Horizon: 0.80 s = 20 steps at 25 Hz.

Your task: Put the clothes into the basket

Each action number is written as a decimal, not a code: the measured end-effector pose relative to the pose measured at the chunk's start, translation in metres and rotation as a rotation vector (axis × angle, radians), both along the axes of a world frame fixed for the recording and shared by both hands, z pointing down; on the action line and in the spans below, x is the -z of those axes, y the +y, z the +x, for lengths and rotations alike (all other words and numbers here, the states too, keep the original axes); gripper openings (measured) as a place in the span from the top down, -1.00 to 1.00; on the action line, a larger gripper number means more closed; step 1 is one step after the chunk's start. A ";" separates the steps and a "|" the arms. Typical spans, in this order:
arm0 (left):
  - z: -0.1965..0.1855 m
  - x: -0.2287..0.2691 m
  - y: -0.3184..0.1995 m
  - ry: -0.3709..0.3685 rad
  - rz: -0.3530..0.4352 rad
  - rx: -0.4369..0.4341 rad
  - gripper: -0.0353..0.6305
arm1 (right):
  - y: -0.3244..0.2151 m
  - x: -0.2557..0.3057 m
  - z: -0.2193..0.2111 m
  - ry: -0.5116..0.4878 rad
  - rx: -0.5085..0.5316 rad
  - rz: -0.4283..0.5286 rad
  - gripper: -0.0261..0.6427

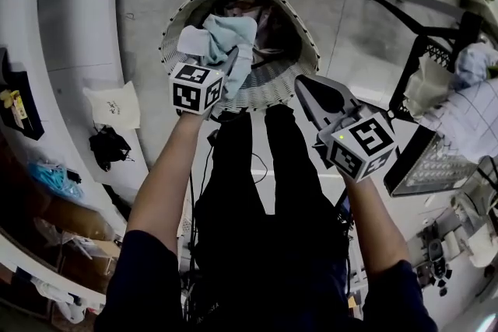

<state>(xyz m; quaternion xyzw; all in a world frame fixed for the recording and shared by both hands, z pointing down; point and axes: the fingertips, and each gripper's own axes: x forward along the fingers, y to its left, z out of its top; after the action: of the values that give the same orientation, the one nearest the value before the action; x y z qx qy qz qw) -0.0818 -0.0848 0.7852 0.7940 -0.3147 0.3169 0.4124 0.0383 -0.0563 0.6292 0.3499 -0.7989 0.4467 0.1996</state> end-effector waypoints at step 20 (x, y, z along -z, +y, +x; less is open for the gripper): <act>-0.003 -0.108 0.023 -0.208 -0.168 -0.040 0.53 | 0.023 -0.050 0.003 0.009 0.032 -0.091 0.90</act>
<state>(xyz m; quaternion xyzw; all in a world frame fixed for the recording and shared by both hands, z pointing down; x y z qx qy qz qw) -0.0843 -0.0623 0.8935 0.7256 -0.3124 0.4309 0.4362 0.0409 -0.0329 0.6797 0.3297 -0.7822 0.4777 0.2262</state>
